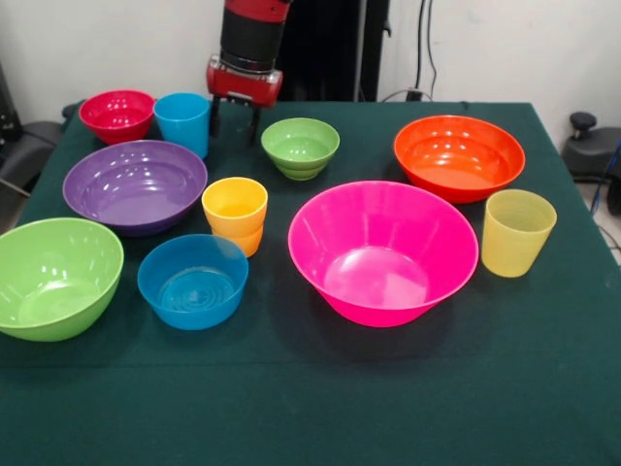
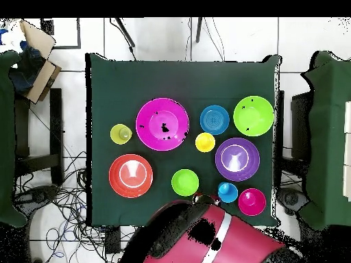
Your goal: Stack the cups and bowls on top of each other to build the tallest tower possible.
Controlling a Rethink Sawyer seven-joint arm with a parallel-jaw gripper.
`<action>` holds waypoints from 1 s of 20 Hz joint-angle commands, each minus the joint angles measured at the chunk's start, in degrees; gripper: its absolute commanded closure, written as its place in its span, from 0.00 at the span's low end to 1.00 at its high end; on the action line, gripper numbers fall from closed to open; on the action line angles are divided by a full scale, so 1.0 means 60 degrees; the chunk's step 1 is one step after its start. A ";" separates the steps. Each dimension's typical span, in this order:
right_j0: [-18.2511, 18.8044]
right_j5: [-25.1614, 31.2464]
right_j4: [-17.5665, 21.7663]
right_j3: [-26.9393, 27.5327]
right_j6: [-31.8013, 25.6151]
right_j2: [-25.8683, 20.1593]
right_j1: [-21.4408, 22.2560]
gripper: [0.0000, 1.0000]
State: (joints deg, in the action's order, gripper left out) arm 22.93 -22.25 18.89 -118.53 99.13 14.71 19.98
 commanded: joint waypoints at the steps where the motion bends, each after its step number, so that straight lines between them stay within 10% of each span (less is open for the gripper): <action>1: -0.0399 0.0869 0.0185 0.0179 0.1088 -0.0791 0.0376 0.00; 20: -0.1387 0.1349 -0.0175 0.1063 0.0767 -0.0572 0.0472 0.00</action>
State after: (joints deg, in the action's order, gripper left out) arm 17.76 -20.79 18.90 -118.63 99.13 14.74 24.07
